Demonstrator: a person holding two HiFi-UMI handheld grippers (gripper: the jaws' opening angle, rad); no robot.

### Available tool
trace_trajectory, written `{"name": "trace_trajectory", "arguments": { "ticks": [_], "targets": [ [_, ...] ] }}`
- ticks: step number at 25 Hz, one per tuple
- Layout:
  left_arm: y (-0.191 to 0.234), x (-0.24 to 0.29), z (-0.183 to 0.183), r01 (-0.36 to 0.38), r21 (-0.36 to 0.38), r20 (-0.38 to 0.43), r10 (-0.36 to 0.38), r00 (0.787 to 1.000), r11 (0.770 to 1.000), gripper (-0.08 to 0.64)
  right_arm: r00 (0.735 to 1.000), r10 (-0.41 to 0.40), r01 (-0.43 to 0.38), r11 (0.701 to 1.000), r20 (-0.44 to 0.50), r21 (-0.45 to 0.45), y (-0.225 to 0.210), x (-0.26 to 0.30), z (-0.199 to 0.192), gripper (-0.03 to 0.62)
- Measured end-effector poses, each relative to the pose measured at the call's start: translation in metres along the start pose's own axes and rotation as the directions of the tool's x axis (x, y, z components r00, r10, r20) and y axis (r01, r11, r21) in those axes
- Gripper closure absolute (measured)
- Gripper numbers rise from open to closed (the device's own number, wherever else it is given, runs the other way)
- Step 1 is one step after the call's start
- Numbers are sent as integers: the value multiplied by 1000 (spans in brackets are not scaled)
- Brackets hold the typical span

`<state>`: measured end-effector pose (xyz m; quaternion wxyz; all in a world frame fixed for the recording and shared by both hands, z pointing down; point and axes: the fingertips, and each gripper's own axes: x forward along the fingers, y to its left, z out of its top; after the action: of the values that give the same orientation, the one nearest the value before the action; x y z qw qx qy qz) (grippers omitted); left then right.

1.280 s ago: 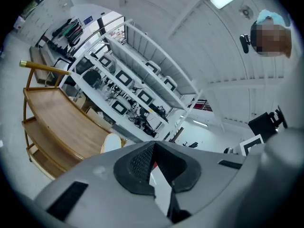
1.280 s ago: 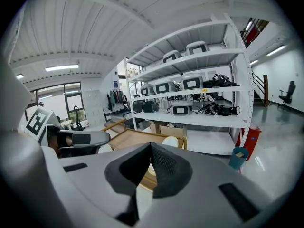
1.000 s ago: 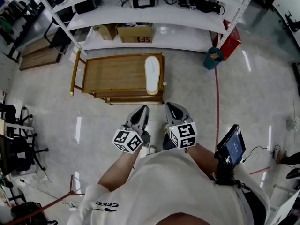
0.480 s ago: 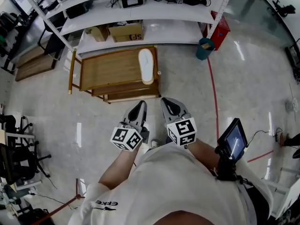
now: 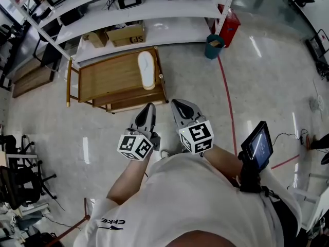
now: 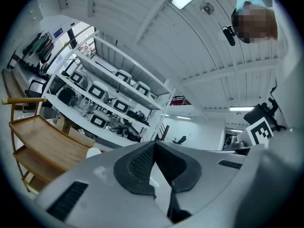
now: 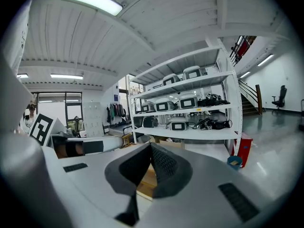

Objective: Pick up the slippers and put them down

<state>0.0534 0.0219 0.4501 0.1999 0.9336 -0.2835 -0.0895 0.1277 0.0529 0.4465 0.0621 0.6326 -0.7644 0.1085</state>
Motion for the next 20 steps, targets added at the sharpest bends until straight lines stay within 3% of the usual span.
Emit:
{"name": "trace_trajectory", "arguments": {
  "ticks": [20],
  "targets": [
    [-6, 4, -2, -33, 43, -8, 33, 999, 999, 555, 999, 25, -26, 999, 24, 32, -10, -6, 1, 588]
  ]
}}
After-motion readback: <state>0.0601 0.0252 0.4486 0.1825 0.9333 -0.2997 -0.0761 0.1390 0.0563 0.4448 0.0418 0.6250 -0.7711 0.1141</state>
